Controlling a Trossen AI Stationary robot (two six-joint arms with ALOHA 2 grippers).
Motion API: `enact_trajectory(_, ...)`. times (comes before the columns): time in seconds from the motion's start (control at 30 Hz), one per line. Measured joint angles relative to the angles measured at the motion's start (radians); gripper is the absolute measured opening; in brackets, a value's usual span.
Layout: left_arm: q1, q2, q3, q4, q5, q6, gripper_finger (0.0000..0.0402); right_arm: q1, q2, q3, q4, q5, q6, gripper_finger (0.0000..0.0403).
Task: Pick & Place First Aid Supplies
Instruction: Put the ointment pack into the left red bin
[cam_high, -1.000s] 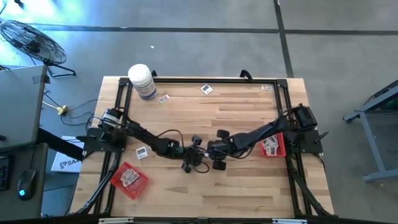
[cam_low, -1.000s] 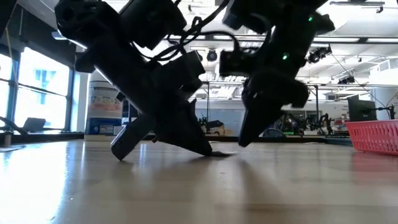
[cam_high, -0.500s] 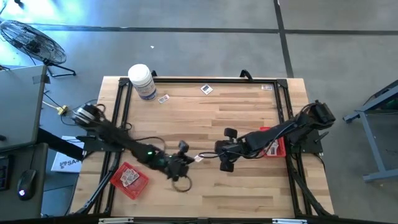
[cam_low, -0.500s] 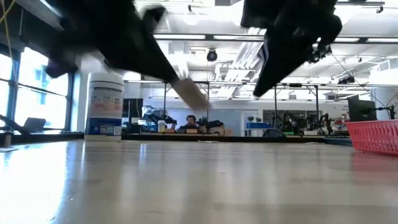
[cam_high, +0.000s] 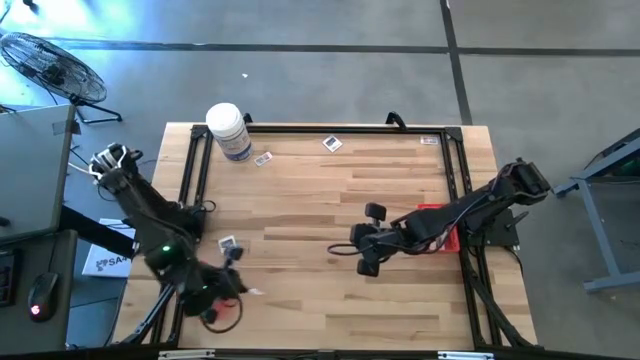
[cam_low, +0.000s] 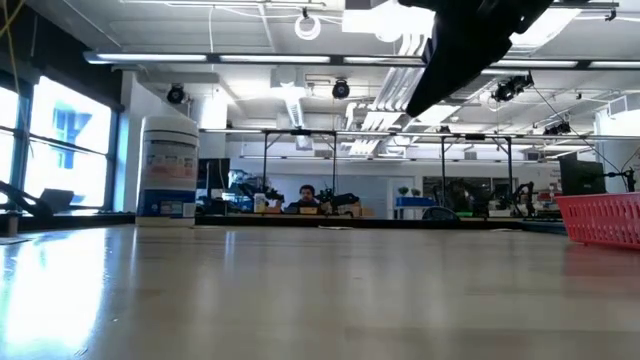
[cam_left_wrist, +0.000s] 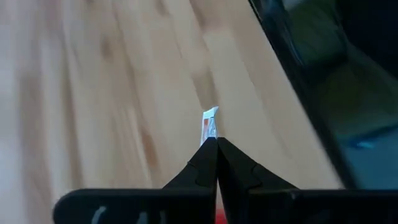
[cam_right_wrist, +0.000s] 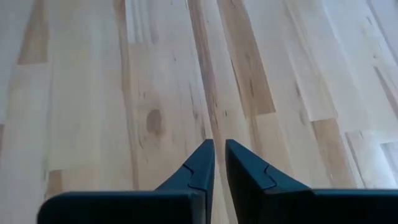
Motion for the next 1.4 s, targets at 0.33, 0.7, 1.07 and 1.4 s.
enact_trajectory(0.33,-0.205,0.002,0.074,-0.456,0.236,-0.772,0.0,-0.001,0.0,0.0,0.003,0.085,-0.015,0.003)
enact_trajectory(0.7,-0.301,0.138,0.074,-0.578,0.188,-1.022,0.0,-0.014,0.0,0.0,0.005,0.076,-0.016,0.0033)
enact_trajectory(1.07,-0.3,0.294,0.073,-0.575,0.18,-1.029,0.0,-0.08,0.0,0.0,0.006,0.069,-0.023,0.0038)
enact_trajectory(1.4,-0.3,0.351,0.073,-0.582,0.156,-1.019,0.0011,-0.129,0.001,-0.001,0.056,-0.019,-0.132,0.0068)
